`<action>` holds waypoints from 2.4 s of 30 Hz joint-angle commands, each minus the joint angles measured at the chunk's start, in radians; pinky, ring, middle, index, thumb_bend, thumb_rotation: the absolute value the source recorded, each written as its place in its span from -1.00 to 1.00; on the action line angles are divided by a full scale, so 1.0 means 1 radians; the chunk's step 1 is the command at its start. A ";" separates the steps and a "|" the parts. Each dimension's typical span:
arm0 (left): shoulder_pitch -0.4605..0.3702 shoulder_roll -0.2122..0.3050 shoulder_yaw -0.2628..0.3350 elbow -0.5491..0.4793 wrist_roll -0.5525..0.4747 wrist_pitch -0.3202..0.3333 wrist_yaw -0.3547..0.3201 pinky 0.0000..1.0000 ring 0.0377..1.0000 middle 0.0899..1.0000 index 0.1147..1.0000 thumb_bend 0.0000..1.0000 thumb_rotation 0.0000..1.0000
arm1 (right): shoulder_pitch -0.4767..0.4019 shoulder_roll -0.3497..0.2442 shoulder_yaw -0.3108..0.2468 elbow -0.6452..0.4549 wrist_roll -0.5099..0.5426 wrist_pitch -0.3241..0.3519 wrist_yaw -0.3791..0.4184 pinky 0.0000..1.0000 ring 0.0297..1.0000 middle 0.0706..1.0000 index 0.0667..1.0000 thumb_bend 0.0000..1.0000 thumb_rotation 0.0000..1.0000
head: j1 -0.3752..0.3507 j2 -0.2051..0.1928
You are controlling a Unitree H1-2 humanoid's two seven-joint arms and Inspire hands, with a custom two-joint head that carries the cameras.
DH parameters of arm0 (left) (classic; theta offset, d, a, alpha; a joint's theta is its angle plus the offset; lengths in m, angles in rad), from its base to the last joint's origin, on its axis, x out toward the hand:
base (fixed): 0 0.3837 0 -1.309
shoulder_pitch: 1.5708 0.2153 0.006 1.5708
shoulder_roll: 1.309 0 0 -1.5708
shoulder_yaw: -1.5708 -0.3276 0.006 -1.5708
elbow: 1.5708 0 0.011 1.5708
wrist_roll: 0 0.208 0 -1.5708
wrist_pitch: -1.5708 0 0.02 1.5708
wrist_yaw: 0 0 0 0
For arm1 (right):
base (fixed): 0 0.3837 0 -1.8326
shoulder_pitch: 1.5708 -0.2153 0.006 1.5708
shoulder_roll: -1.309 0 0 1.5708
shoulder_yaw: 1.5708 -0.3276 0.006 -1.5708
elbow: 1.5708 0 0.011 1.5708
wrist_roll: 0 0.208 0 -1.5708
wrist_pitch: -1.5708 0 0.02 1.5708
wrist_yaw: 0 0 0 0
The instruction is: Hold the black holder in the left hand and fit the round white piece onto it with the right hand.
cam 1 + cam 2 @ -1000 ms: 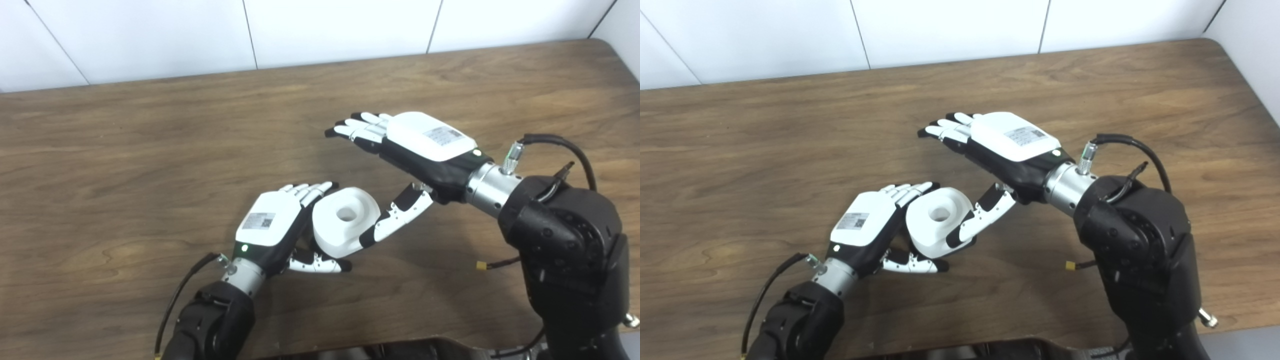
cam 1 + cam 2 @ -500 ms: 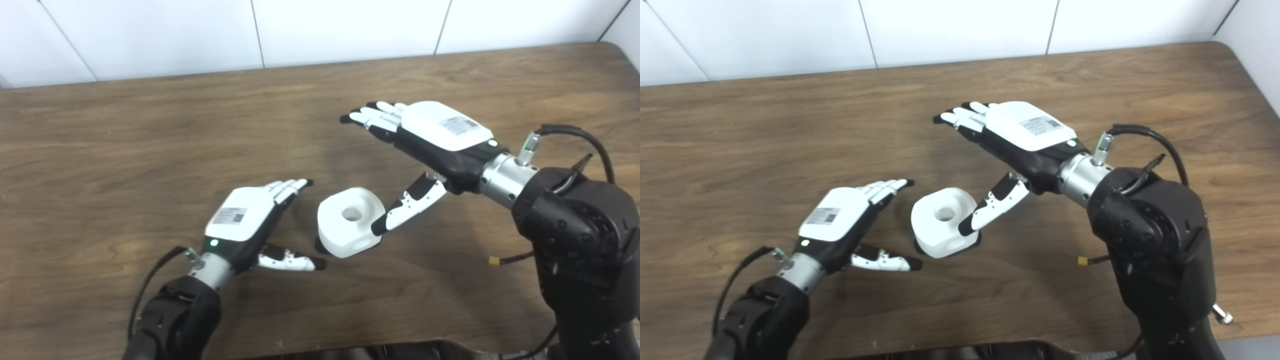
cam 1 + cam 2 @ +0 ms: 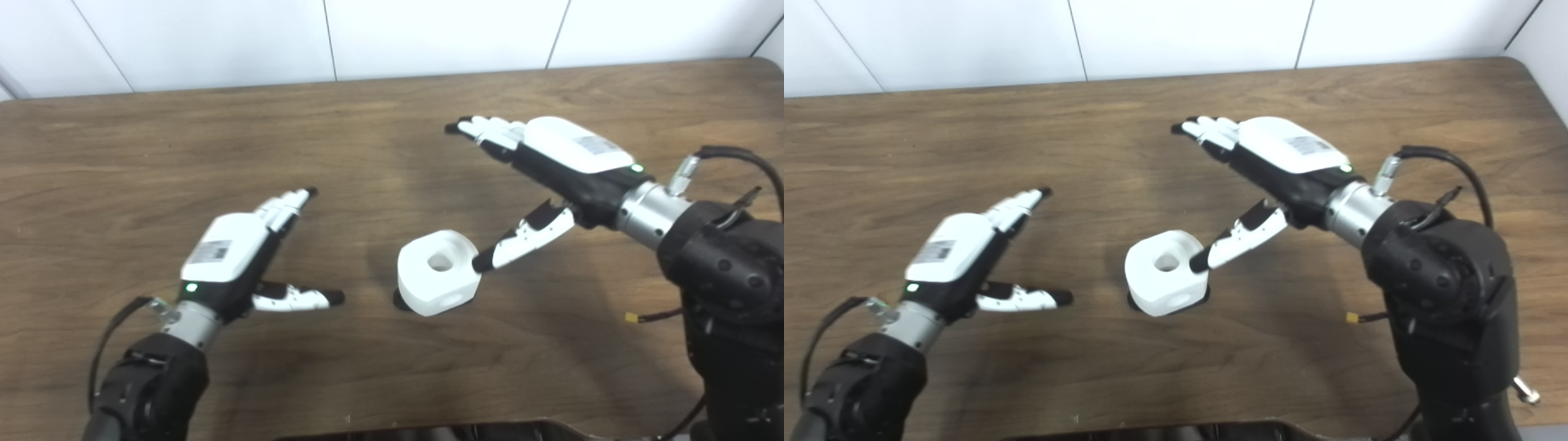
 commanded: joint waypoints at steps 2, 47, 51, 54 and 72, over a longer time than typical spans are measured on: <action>-0.010 -0.030 0.083 -0.066 -0.136 0.057 0.043 0.55 0.91 0.99 1.00 1.00 0.38 | 0.012 -0.020 -0.056 0.011 0.071 0.021 -0.084 0.97 1.00 0.95 0.93 0.75 0.63 | 0.000 -0.002; 0.088 -0.196 0.359 0.137 -0.987 0.079 0.325 1.00 1.00 1.00 1.00 0.06 0.82 | 0.393 0.228 -0.225 0.507 0.755 -0.323 -0.936 1.00 1.00 0.99 1.00 0.25 1.00 | -0.032 -0.010; 0.080 -0.190 0.364 0.154 -0.996 0.068 0.329 1.00 1.00 0.98 0.97 0.05 0.82 | 0.392 0.235 -0.218 0.522 0.747 -0.346 -0.961 1.00 0.98 0.97 1.00 0.29 1.00 | -0.036 -0.017; 0.072 -0.191 0.370 0.174 -1.003 0.052 0.333 1.00 0.97 0.92 0.90 0.05 0.76 | 0.389 0.242 -0.212 0.542 0.742 -0.369 -0.977 1.00 0.96 0.95 0.99 0.25 1.00 | -0.040 -0.030; 0.052 -0.161 0.364 0.247 -1.002 -0.007 0.340 1.00 0.97 0.90 0.85 0.01 0.65 | 0.381 0.264 -0.173 0.584 0.721 -0.421 -1.051 1.00 0.90 0.89 0.94 0.13 1.00 | -0.065 -0.072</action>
